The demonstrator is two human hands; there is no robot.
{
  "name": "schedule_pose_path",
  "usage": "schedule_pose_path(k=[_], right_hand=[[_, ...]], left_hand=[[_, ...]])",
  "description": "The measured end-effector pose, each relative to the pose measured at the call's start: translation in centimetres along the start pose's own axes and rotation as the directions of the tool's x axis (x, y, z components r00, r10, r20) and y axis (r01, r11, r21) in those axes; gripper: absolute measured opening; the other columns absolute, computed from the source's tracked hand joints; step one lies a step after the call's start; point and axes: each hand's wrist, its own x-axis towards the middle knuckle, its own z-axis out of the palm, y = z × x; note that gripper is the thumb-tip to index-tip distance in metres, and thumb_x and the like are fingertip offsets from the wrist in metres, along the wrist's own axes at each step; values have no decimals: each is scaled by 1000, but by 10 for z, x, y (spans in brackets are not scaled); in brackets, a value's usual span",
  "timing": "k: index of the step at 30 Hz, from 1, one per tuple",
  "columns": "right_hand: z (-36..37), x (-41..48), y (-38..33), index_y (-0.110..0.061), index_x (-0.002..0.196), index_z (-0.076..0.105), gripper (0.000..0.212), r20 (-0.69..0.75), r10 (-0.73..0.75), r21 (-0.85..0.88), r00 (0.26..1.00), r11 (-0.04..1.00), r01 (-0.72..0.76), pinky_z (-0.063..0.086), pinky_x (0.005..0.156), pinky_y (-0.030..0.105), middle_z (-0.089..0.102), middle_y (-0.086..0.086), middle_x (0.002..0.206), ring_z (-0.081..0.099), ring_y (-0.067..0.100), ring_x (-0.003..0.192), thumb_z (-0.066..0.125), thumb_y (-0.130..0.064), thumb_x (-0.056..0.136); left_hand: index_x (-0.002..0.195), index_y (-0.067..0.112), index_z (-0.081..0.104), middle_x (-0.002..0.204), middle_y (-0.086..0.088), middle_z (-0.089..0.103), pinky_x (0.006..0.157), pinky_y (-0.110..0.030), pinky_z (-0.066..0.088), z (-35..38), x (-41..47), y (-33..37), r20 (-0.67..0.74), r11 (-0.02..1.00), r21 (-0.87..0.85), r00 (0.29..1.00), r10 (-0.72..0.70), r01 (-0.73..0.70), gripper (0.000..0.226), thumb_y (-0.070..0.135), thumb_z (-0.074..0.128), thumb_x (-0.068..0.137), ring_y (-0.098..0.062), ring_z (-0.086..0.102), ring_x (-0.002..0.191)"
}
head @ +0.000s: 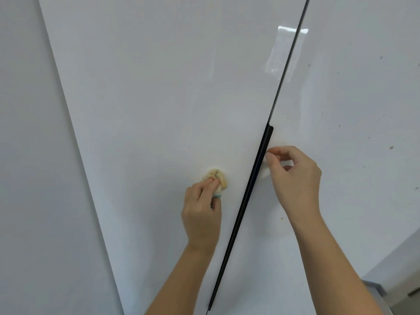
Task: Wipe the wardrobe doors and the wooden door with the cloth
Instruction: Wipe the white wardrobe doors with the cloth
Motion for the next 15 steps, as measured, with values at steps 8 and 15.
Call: schedule_pose_path(k=[8, 15], right_hand=[[1, -9, 13, -28, 89, 71, 10, 71, 28, -22, 997, 999, -27, 40, 64, 4, 66, -20, 82, 57, -7, 76, 64, -22, 91], [10, -7, 18, -26, 89, 72, 5, 70, 39, -43, 997, 998, -36, 40, 64, 7, 66, -18, 79, 57, -8, 75, 66, -25, 89]], left_hand=[[98, 12, 76, 92, 3, 70, 54, -27, 52, 23, -29, 21, 151, 996, -3, 985, 85, -86, 27, 6, 56, 80, -17, 61, 79], [87, 10, 71, 80, -1, 57, 40, -27, 42, 8, -9, 2, 192, 975, 76, 962, 193, -210, 18, -4, 69, 76, -20, 54, 71]])
